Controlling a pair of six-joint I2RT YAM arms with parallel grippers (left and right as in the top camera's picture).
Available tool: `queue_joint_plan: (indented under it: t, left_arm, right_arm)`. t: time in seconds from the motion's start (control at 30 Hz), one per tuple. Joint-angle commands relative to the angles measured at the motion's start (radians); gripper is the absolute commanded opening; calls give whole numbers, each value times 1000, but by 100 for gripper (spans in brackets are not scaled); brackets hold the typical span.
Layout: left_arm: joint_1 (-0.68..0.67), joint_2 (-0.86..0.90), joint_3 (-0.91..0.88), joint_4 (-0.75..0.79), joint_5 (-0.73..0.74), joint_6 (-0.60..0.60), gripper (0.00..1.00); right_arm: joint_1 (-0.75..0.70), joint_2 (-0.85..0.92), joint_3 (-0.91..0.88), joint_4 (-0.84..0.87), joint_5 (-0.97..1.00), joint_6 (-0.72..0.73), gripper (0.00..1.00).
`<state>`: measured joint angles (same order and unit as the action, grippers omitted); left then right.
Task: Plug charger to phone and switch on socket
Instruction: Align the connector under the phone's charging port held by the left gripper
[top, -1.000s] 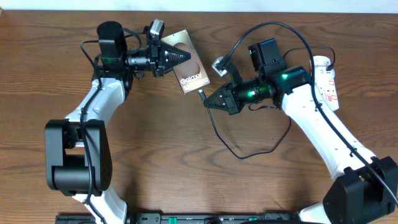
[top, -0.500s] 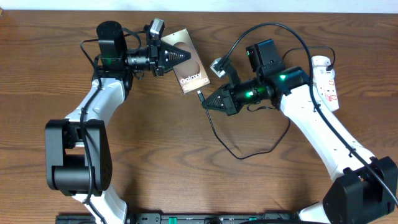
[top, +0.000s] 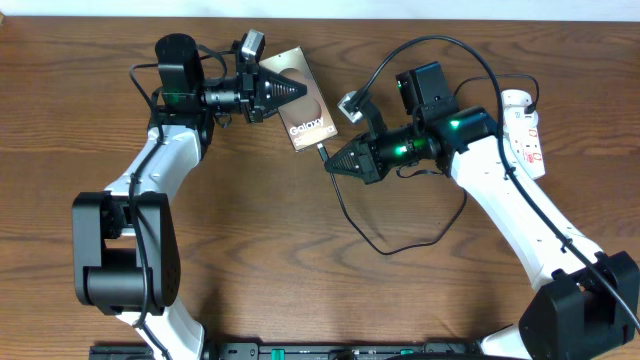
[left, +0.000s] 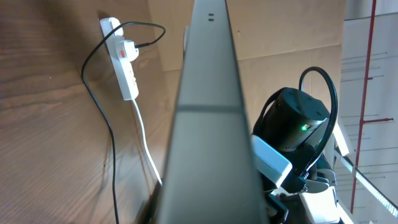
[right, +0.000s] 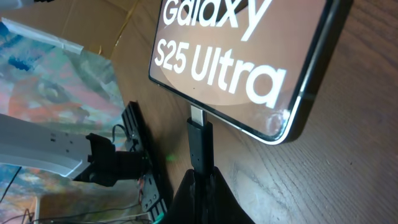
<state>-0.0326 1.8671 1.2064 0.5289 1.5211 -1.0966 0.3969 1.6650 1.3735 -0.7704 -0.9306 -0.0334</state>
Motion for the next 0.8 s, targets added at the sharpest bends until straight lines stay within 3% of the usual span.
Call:
queue_joint_plan:
  t: [0.0, 0.77]
  left_arm:
    - [6, 3, 8, 12, 39, 0, 7]
    - [6, 3, 8, 12, 31, -1, 7]
  right_arm:
    - [4, -10, 12, 6, -11, 17, 1]
    - [17, 23, 12, 27, -14, 35, 1]
